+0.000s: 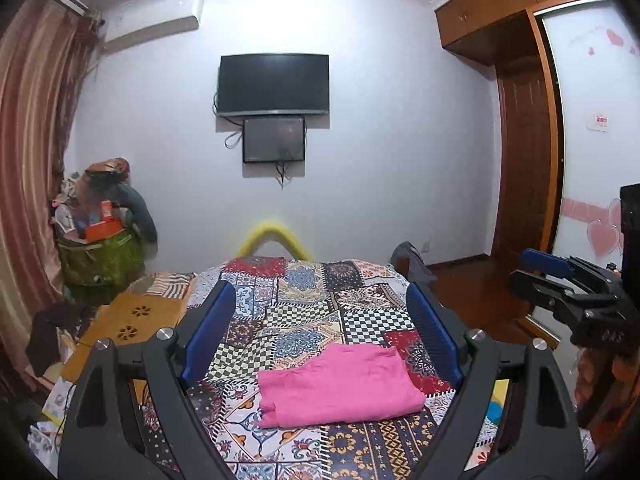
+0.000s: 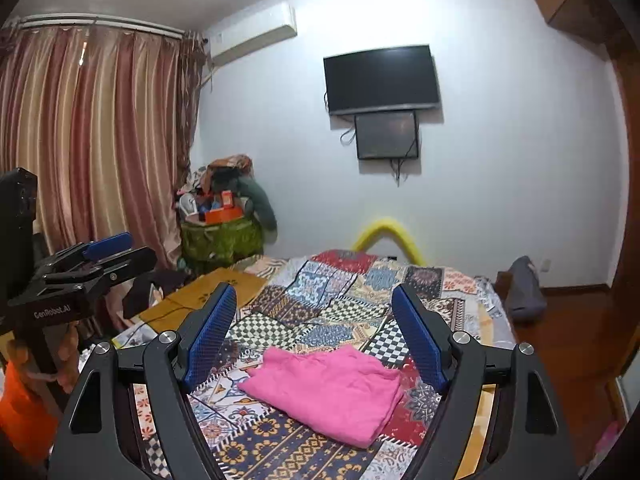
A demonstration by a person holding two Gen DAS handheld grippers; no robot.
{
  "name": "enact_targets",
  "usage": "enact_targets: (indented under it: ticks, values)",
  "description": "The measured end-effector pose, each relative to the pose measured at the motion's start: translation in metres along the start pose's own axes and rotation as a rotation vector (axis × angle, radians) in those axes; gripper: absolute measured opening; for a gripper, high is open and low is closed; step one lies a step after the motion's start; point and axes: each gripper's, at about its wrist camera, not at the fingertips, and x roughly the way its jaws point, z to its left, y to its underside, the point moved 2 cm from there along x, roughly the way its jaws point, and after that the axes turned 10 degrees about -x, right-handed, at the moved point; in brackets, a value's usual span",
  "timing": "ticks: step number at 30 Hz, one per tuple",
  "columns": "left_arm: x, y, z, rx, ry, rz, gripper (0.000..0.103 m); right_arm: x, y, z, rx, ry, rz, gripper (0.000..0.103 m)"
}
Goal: Fold small clothes
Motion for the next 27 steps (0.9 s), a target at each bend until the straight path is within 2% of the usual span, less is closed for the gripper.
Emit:
enact_targets:
  ticks: [5, 8, 14, 27]
  values:
    - [-0.020, 0.009, -0.006, -0.019, 0.017, -0.008, 0.089, -0.018, 0.006, 0.010, 0.033, 0.022, -0.027, 0.078]
    - [-0.028, 0.015, -0.009, -0.010, 0.014, -0.017, 0.097, -0.023, 0.010, 0.009, 0.047, 0.049, -0.031, 0.090]
    - [-0.038, 0.024, -0.017, -0.008, 0.023, -0.017, 0.101, -0.032, 0.011, 0.013, 0.032, 0.084, -0.028, 0.098]
    - [-0.036, 0.028, -0.017, -0.023, 0.045, 0.003, 0.102, -0.037, 0.015, 0.016, 0.034, 0.091, -0.031, 0.099]
